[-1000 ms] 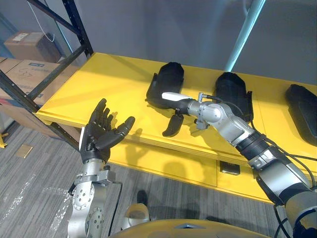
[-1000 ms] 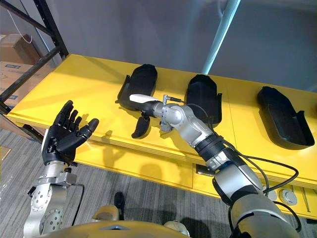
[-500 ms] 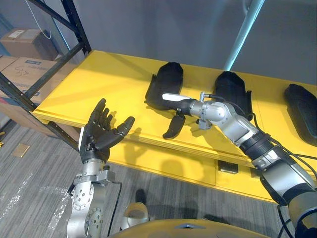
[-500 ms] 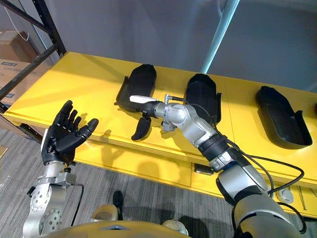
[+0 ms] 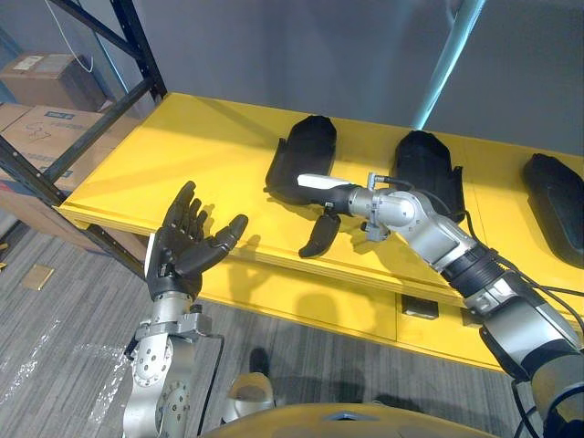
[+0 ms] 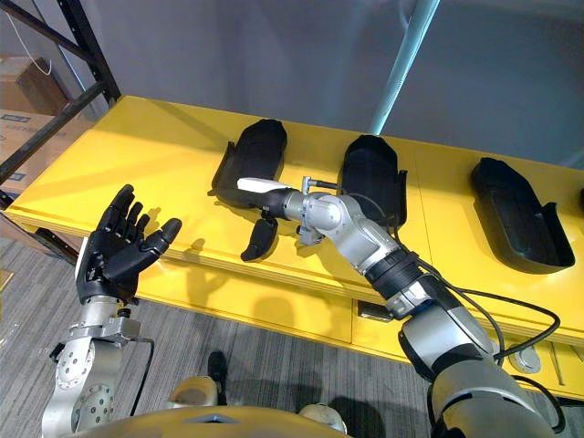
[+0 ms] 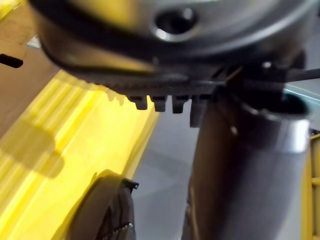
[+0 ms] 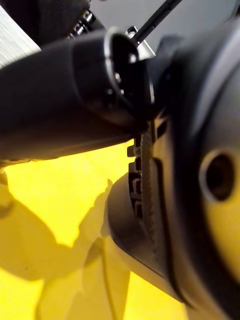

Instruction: Walk over and take three plastic housings, then place them on the shelf

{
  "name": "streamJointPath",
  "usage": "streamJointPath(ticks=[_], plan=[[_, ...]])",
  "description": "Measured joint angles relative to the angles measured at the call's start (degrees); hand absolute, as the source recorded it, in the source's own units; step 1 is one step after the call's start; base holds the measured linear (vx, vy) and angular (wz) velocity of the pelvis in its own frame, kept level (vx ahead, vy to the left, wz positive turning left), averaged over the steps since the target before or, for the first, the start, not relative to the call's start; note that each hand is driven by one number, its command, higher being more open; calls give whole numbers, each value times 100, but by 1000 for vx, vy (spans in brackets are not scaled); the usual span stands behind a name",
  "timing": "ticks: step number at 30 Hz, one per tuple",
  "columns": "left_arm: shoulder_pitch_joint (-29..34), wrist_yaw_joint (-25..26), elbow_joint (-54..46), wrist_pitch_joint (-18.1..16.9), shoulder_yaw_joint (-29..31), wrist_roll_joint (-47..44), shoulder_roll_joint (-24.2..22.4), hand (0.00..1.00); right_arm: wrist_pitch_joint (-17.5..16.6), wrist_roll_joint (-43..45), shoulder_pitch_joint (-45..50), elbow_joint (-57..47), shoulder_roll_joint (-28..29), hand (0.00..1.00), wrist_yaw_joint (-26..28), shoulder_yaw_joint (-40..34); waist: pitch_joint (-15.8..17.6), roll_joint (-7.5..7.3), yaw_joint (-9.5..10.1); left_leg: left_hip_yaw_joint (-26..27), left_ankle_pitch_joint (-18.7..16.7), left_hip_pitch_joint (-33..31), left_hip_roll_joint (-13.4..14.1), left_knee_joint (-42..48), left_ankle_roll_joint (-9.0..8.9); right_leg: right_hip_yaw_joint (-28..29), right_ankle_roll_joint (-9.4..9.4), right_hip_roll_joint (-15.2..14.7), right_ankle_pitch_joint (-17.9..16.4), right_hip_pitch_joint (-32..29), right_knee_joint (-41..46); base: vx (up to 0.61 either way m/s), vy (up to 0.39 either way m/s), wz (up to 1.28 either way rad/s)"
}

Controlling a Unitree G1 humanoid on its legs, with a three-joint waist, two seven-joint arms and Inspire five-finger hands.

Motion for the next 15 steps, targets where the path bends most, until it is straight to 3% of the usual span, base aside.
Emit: streamJointPath(ticks=[3, 7, 10, 15], plan=[[0, -10, 3, -1, 0, 1, 2, 100, -68, 0, 41, 3, -16, 100, -269, -1, 0, 0, 0, 0, 3, 1, -1, 0, 4, -1, 35, 0, 22, 1, -1, 0, 0, 0], [-13, -67, 150, -13, 0, -3, 6, 100, -612, 61, 5, 3, -234, 100, -912, -168, -1, -1, 3, 0, 11, 14, -6, -1, 15, -2, 55, 2, 38, 23, -22, 0, 0, 0], [-14, -84, 309, -14, -2, -26, 9, 100, -812, 314, -185, -31, -340, 100, -1337, -654, -3, -4, -16, 7, 11, 46, -8, -1, 15, -1, 76, 9, 55, 68, -67, 0, 0, 0], [-44, -267, 307, -77, 1, -109, 125, 100, -933, 840, -631, -983, -908, 100, -2130, -1755, -38, -29, -60, 26, 0, 58, -11, -1, 6, 0, 91, 15, 89, 105, -189, 5, -1, -1]])
